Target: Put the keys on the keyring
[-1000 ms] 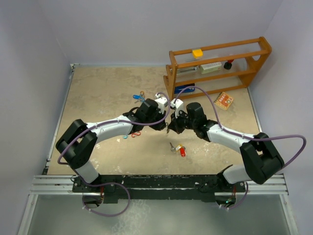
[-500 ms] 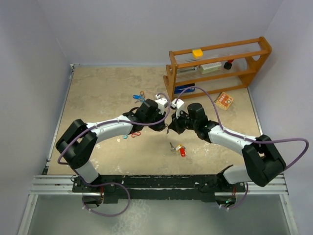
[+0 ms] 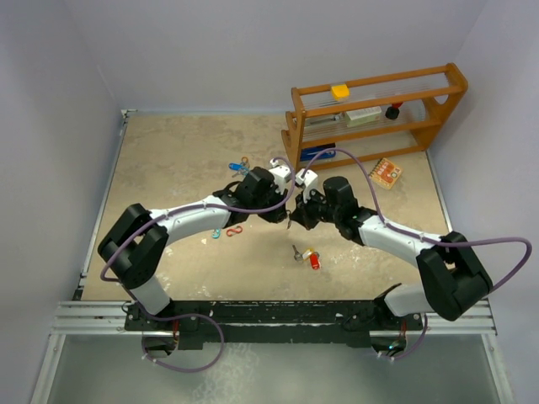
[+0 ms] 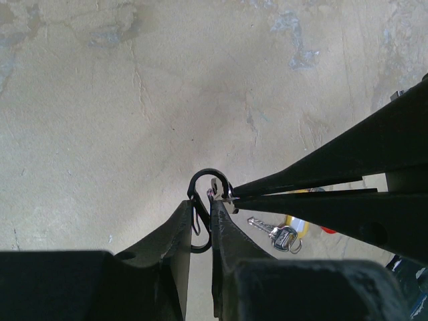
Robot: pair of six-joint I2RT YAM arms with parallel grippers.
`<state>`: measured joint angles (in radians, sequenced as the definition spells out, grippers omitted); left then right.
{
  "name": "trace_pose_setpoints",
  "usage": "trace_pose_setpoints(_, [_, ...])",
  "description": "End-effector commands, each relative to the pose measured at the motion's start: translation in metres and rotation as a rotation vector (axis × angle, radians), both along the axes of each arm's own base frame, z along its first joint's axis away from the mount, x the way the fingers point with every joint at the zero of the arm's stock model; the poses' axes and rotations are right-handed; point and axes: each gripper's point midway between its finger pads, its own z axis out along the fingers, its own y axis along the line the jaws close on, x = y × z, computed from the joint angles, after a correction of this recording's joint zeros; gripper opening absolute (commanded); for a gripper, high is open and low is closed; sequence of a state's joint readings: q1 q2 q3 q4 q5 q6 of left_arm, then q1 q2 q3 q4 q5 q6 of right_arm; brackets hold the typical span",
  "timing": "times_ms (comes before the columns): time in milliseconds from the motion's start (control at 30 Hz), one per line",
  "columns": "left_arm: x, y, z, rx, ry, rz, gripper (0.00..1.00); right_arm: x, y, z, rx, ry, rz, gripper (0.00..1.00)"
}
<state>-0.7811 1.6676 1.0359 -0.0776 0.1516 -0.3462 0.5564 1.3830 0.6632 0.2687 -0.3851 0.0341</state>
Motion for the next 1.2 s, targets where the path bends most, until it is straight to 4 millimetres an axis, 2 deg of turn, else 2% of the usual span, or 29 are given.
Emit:
trace_pose_setpoints(0, [0.005, -0.019, 0.021, -0.063, -0.040, -0.050, 0.00, 0.009, 0.008, 0.020, 0.046, -0.068, 0.012, 0.00])
trace_pose_setpoints(133, [0.005, -0.019, 0.022, -0.066, -0.040, -0.053, 0.00, 0.011, 0.007, 0.020, 0.039, -0.072, 0.001, 0.00])
trace_pose_setpoints(667, [-0.005, -0.015, 0.004, -0.035, 0.002, -0.066, 0.00, 0.012, 0.002, 0.020, 0.032, -0.083, -0.021, 0.00])
trace_pose_setpoints(1167, [-0.005, -0.012, 0.014, -0.040, -0.025, -0.062, 0.00, 0.012, 0.000, 0.014, 0.015, -0.068, -0.031, 0.00])
